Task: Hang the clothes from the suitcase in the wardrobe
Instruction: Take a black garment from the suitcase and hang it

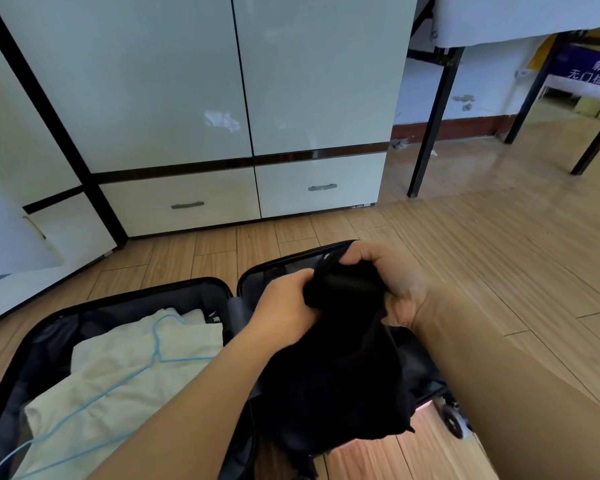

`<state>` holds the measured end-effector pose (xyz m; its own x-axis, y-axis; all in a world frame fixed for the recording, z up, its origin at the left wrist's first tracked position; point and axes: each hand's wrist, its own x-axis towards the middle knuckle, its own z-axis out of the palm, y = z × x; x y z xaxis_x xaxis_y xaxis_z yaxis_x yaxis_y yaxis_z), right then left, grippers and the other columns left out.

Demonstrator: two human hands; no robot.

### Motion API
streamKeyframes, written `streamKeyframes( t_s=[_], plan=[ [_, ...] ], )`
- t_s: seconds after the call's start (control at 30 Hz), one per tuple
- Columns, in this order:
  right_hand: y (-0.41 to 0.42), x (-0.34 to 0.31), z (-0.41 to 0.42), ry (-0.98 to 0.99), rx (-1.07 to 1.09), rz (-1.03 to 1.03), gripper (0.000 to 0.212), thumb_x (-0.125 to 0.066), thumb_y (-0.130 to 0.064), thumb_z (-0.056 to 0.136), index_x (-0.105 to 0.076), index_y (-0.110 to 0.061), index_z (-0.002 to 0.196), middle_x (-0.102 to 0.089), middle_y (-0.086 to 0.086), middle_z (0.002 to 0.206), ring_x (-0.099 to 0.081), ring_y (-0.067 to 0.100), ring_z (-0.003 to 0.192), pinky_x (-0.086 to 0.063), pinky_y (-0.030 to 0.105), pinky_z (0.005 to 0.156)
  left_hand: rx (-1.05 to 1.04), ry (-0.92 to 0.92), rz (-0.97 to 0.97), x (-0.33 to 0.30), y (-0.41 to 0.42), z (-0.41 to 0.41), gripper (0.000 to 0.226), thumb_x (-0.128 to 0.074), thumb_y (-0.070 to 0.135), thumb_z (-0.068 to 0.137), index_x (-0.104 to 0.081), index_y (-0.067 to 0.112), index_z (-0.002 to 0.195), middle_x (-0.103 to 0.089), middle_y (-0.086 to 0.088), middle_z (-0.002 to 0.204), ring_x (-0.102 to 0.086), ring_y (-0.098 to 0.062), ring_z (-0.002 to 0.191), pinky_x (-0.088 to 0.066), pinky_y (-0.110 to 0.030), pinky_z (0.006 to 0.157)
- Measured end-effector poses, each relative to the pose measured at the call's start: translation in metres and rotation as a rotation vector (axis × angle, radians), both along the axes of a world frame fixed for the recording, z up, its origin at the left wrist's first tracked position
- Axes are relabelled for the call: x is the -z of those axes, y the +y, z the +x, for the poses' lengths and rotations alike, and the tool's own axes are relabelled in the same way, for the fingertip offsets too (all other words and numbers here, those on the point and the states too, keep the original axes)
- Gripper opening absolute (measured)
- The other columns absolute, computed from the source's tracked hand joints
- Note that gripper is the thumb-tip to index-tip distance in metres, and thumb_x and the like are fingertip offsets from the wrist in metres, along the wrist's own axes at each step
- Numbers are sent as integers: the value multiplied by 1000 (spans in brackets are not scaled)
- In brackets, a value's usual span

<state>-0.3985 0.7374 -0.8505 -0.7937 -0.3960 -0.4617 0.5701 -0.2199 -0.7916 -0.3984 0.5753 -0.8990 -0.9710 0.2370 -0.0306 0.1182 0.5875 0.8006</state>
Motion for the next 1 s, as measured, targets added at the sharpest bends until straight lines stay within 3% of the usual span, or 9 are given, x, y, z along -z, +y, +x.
streamKeyframes(
  t_s=[0.1,0.23,0.3,0.4,0.5,0.63,0.77,0.9,1.0],
  plan=[
    [13,-4,-4,158,-55,213,44,-84,-21,61,-67,-6,98,-70,13,97,-68,25,80,-56,34,68,-118,-130,-54,-6,-12,-5,7,-65,17,88,-66,18,96,-68,-3,90,-63,-19,84,-50,-34,77],
    [24,22,-5,517,14,1047,40,-87,-22,65,-62,-16,96,-64,-2,92,-63,15,84,-47,25,68,-378,-505,496,-25,-18,-6,18,-48,3,96,-65,7,101,-68,-10,96,-63,-25,91,-50,-37,81],
    [20,38,-4,545,-92,1202,50,-88,-31,61,-60,-19,101,-63,-6,96,-60,15,93,-49,30,79,-466,-670,749,-33,-9,-4,19,-46,3,96,-62,0,105,-67,-17,102,-65,-29,94,-53,-40,81],
    [8,52,1,433,-295,977,54,-87,-26,60,-62,-25,108,-66,-6,107,-62,16,101,-51,35,91,-451,-776,910,-45,1,-1,18,-49,8,92,-62,-1,99,-67,-17,95,-65,-28,82,-54,-37,72],
    [11,58,1,328,-160,830,19,-75,-12,76,-71,-10,94,-73,7,93,-68,26,92,-54,41,87,-340,-785,815,-50,-3,2,11,-59,9,88,-65,1,92,-69,-14,85,-66,-25,71,-57,-34,69],
    [29,48,-6,-45,298,361,16,-54,-1,82,-68,-4,86,-71,13,73,-66,30,71,-56,37,72,-127,-539,241,-32,-25,-7,85,-86,26,65,-44,25,138,-58,-7,121,-61,-27,106,-53,-43,91],
    [33,32,-8,-205,333,155,15,-54,-9,73,-64,-2,83,-67,15,73,-63,31,67,-54,38,64,104,-108,-300,-8,-20,-2,126,-85,55,57,1,46,150,-13,8,153,-20,-23,141,-30,-49,114],
    [24,22,-6,-166,60,-93,47,-80,-10,49,-66,5,91,-67,20,86,-68,31,71,-59,38,65,166,14,-176,3,1,-2,117,-83,47,64,-7,40,152,-34,6,151,-33,-15,139,-31,-42,115],
    [25,11,-5,-74,-71,-206,54,-94,-15,44,-72,3,90,-68,19,95,-69,28,82,-59,39,78,66,-156,22,4,1,-4,58,-75,26,80,-53,29,133,-64,6,118,-59,-11,109,-48,-29,96]
  ],
)
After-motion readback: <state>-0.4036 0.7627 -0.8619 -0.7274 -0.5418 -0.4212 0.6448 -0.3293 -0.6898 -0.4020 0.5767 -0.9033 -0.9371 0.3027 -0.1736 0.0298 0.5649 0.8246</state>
